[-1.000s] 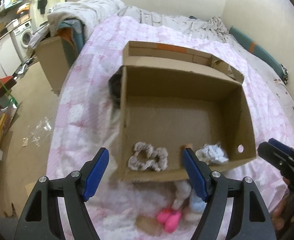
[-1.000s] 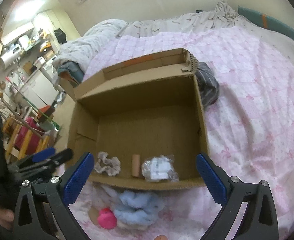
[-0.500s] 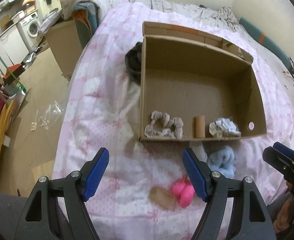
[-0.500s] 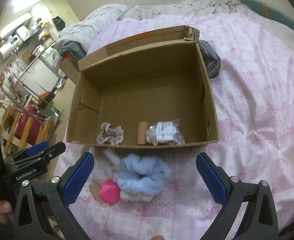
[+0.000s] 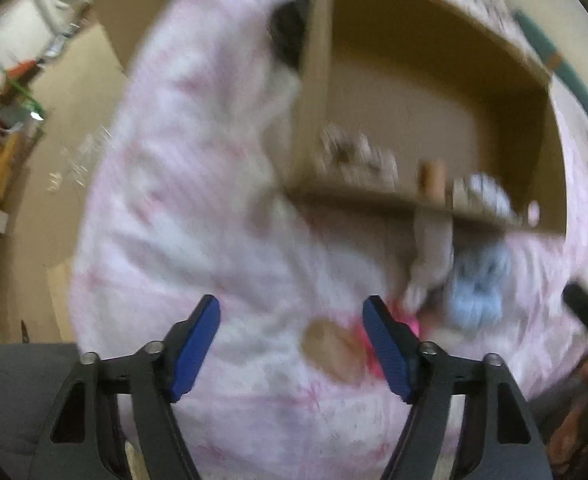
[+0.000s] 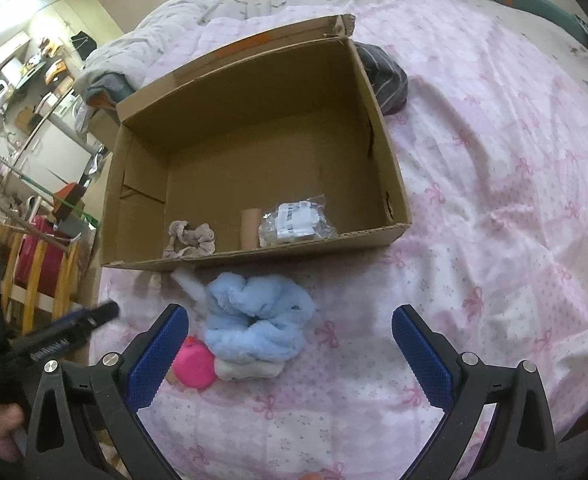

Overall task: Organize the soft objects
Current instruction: 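Withdraw both tools from the box toward the items on the sheet, then grasp the translucent tan item with the left gripper while the right gripper grasps the blue scrunchie and white sock, then carry the tan item and blue scrunchie over the box with both grippers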

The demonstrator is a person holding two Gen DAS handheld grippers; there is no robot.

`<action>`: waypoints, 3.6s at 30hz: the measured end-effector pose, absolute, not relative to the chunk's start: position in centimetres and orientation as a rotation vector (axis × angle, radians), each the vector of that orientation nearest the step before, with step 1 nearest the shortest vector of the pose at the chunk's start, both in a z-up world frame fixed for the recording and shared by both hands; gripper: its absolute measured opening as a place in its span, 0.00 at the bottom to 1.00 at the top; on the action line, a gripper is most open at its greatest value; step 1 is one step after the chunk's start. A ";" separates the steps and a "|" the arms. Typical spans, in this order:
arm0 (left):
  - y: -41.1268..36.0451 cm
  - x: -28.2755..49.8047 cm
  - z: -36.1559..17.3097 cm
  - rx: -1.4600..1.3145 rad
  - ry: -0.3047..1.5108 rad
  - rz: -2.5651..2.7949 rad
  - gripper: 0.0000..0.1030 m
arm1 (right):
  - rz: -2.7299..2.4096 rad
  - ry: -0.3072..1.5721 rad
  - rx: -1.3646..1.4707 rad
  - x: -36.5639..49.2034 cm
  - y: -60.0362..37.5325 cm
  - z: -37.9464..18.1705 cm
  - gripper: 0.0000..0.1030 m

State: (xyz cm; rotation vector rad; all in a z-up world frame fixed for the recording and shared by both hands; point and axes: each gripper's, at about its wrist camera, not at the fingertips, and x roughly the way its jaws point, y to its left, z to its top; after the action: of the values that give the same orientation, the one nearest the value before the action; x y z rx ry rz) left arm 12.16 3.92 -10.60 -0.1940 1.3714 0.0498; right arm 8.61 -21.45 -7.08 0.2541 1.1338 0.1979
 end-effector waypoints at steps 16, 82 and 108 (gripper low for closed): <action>0.8 12.6 -15.4 -0.176 1.559 -0.063 0.15 | 0.204 1.150 0.255 9.0 -21.2 -7.4 1.00; 4.2 12.1 0.7 -0.205 1.071 -0.002 0.10 | 0.507 0.930 0.214 8.6 -19.9 1.3 0.27; 0.3 20.6 -1.8 -0.099 0.924 0.029 0.10 | 0.387 1.050 0.195 15.5 -19.9 -5.9 0.28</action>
State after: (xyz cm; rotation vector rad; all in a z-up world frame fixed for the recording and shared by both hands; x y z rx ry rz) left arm 20.61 0.29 -1.77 -0.0994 0.9236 0.0293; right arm 15.46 -19.95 -5.91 0.1945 1.0499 0.3865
